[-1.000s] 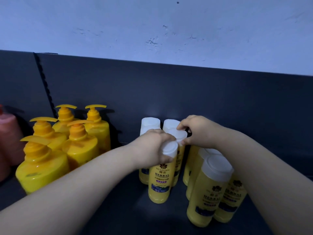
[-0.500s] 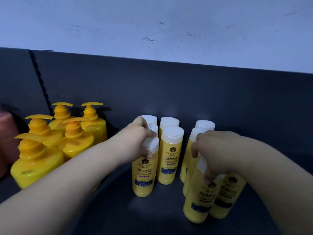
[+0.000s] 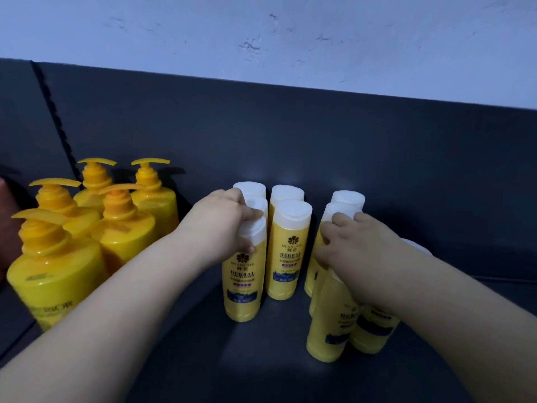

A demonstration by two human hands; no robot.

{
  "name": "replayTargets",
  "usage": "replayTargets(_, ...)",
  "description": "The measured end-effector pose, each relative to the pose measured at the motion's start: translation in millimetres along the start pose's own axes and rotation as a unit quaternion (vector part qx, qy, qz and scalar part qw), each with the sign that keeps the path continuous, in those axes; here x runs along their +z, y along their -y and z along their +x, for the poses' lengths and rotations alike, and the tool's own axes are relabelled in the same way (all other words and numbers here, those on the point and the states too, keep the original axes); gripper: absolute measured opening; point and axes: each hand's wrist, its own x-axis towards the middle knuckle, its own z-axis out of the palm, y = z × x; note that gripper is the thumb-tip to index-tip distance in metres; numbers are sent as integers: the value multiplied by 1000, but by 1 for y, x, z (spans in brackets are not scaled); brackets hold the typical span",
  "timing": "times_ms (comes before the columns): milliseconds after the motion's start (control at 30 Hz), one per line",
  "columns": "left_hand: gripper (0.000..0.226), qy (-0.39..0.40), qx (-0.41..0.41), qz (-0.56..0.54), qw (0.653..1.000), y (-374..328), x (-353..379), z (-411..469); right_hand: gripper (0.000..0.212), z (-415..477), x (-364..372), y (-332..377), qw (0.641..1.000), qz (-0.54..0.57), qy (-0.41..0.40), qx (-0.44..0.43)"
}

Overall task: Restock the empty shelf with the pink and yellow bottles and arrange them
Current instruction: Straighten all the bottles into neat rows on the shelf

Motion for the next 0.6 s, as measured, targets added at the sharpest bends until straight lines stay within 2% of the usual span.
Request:
replayTargets(167,71,-23,-10,-9,1000,-1,6,-5,42,-1,4,-4,998,57,-26,-11)
replayTargets(333,76,-51,-40,16,998,-3,14,-9,47,-3,5,-8,989,139,-43,-35)
replayTargets(600,74,-49,-64,9,997,-7,17,-6,45,1,6,-7,970,217,-83,-71)
